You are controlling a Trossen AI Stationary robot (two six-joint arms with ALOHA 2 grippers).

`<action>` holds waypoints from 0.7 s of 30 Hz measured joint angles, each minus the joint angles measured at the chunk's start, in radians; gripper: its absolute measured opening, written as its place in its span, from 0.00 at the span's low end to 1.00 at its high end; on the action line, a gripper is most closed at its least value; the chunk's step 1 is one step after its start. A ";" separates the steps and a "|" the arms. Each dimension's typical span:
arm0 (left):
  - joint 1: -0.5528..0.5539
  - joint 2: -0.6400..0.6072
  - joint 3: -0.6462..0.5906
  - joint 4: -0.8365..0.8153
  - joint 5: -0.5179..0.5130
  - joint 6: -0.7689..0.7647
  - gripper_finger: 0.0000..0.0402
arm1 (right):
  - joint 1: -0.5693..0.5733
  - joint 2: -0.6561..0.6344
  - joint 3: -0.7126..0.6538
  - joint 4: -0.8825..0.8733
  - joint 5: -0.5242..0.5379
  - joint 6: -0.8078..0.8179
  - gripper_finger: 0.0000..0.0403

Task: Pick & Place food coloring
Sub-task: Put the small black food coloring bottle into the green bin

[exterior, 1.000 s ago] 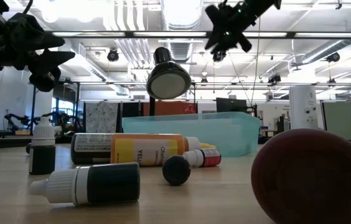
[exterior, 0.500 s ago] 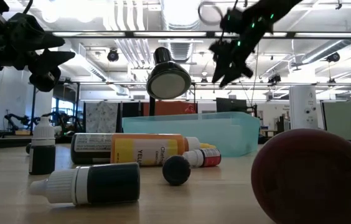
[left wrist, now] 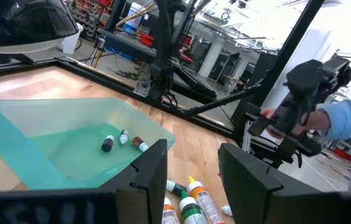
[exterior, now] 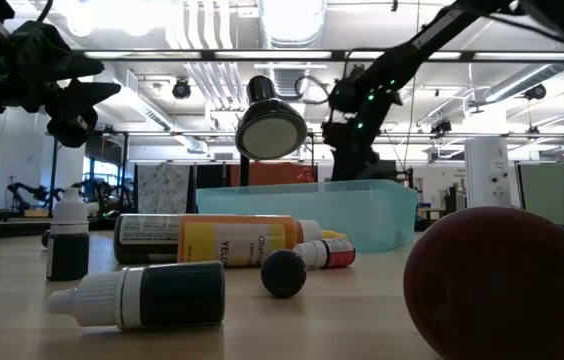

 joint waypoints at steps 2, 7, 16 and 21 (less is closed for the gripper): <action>0.000 0.000 0.000 0.000 0.000 0.000 0.29 | -0.001 0.041 0.054 -0.034 0.023 0.007 0.47; -0.001 0.000 0.000 0.000 0.000 0.000 0.29 | -0.002 0.107 0.165 -0.108 0.038 -0.026 0.47; -0.001 0.000 0.000 0.000 0.000 0.000 0.29 | -0.007 0.123 0.215 -0.200 0.033 -0.088 0.47; -0.001 0.000 0.000 0.000 0.000 0.000 0.29 | -0.008 0.128 0.212 -0.238 -0.080 -0.153 0.47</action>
